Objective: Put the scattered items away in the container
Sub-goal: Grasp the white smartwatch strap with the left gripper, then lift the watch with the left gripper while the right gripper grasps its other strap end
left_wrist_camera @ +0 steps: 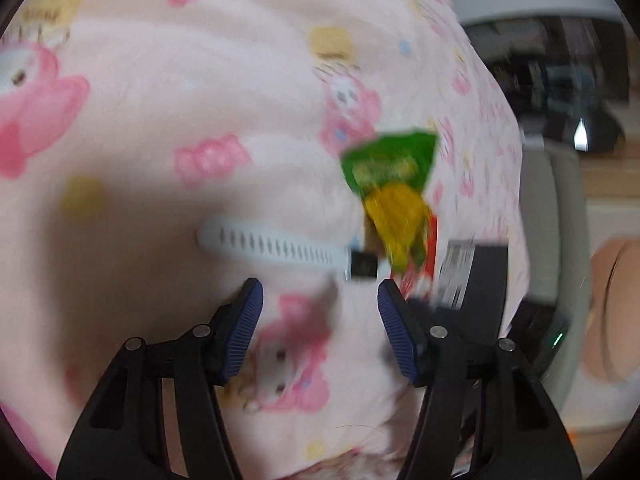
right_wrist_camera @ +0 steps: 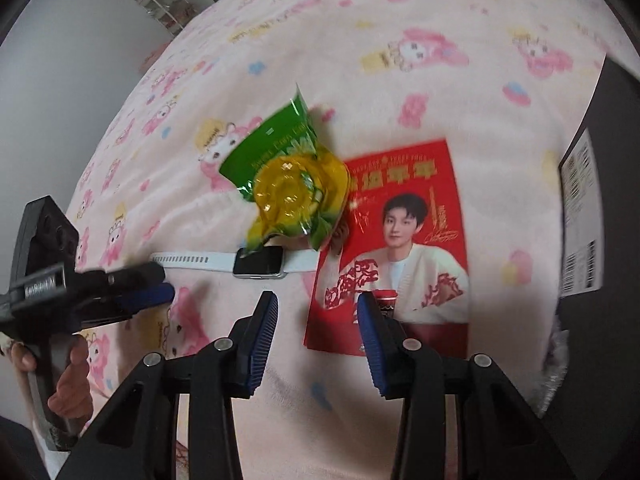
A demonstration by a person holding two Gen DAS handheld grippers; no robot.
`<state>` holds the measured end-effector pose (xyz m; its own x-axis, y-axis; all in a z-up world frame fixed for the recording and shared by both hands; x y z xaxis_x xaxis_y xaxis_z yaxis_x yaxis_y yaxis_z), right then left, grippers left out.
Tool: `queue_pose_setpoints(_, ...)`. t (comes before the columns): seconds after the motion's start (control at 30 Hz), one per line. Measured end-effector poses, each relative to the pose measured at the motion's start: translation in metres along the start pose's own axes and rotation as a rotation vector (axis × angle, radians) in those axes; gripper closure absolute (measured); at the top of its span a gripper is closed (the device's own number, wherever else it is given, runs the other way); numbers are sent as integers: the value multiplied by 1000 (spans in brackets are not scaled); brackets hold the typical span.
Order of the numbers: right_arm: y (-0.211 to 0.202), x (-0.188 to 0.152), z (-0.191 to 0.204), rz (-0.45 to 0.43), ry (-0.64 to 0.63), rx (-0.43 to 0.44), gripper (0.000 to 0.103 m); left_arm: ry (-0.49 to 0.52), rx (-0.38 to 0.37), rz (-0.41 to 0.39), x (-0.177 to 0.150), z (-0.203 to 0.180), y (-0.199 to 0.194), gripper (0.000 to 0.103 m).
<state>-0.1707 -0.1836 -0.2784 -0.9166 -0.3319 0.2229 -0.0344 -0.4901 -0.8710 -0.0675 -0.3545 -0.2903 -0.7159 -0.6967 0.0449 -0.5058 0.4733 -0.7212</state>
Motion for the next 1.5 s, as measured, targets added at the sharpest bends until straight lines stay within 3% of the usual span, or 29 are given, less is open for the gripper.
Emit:
queue_pose_setpoints(0.13,3,16,1,-42,67,32,66,-79,18,-62,17,9,3,56)
queue_pose_setpoints(0.17,3,19,1,-51,75,28,66,-78,42,-81,20,9,4,69)
queue_pose_setpoints(0.2,4,20,1,-53,80,28,66,-73,62,-93,21,9,5,93)
queue_pose_setpoints(0.23,4,20,0,-57,89,34,66,-63,76,-99,21,8,5,99)
queue_pose_setpoints(0.43,-5,1,5,-7,95,82,66,-28,87,-229,9,2,-35,102)
queue_pose_setpoints(0.57,-6,-10,20,59,169,226,66,-61,149,-311,-6,9,-65,102)
queue_pose_setpoints(0.7,6,-12,33,90,128,175,66,-71,169,-312,-25,24,-81,102)
queue_pose_setpoints(0.93,50,-11,54,191,177,216,64,-121,143,-299,-35,38,-74,101)
queue_pose_setpoints(1.07,67,7,52,138,239,219,67,-130,157,-306,-30,44,-75,98)
queue_pose_setpoints(1.1,68,10,56,131,223,216,82,-122,154,-302,-29,43,-74,98)
queue_pose_setpoints(1.13,65,11,61,121,193,208,90,-108,152,-300,-28,40,-75,98)
queue_pose_setpoints(1.23,42,7,79,62,92,220,98,-39,148,-311,-30,18,-79,100)
queue_pose_setpoints(1.5,-53,-12,71,-117,1,220,100,139,56,-319,-62,-69,-88,100)
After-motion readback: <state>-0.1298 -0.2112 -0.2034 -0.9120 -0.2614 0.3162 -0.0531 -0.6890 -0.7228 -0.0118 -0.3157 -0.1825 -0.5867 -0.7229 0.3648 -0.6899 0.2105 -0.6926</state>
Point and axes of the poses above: each gripper's, at about its wrist camera, not at the fingertips, and y roughly the way its jaws point, z to its left, x to its top, the point moved 8 cm from there along y, roughly the way its jaws point, and after that the axes turned 9 degrees about y, right-handed, at the moved point
